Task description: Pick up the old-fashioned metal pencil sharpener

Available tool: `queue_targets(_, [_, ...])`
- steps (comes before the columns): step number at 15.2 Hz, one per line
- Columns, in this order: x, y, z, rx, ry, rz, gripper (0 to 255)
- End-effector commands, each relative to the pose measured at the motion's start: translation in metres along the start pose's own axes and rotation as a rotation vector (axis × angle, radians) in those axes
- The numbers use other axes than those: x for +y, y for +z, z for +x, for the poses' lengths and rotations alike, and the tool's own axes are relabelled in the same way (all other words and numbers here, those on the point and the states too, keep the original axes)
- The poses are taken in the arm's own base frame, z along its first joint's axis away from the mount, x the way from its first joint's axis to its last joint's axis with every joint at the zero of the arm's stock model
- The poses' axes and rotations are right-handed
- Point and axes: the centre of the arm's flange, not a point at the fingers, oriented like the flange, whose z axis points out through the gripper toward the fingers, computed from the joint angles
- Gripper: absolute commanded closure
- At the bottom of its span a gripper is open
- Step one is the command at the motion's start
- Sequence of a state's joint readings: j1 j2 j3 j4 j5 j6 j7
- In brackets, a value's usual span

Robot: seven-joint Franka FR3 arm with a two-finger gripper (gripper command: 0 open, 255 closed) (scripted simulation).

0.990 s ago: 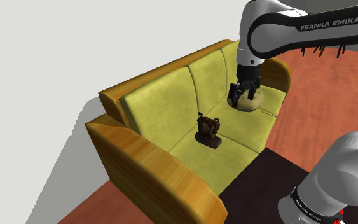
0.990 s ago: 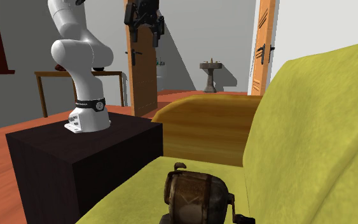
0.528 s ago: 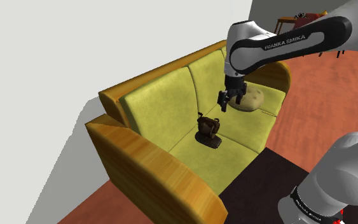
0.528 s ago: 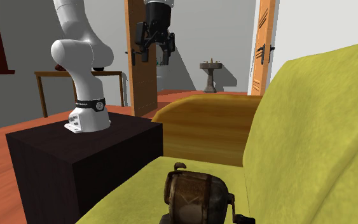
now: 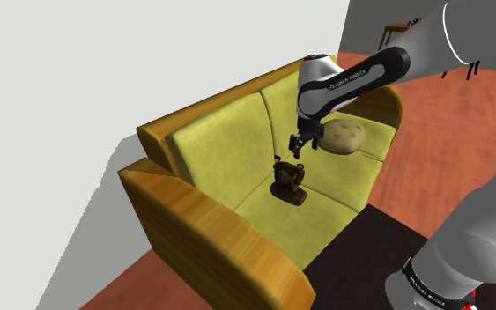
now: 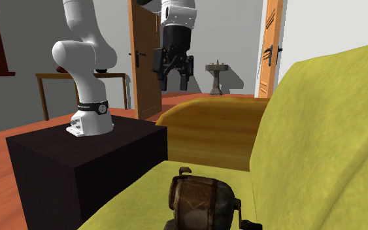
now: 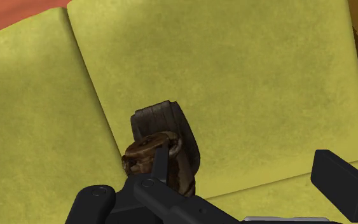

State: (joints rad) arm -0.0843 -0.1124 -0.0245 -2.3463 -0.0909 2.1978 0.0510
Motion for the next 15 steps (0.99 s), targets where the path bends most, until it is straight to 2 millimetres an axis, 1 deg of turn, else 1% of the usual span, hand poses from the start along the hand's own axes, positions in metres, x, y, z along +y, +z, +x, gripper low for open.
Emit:
queue_targets(1, [0.005, 0.021, 0.019, 0.007, -0.002, -0.003, 0])
queue_targets(15, [0.033, 0.142, 0.150, 0.044, -0.015, -0.020, 0])
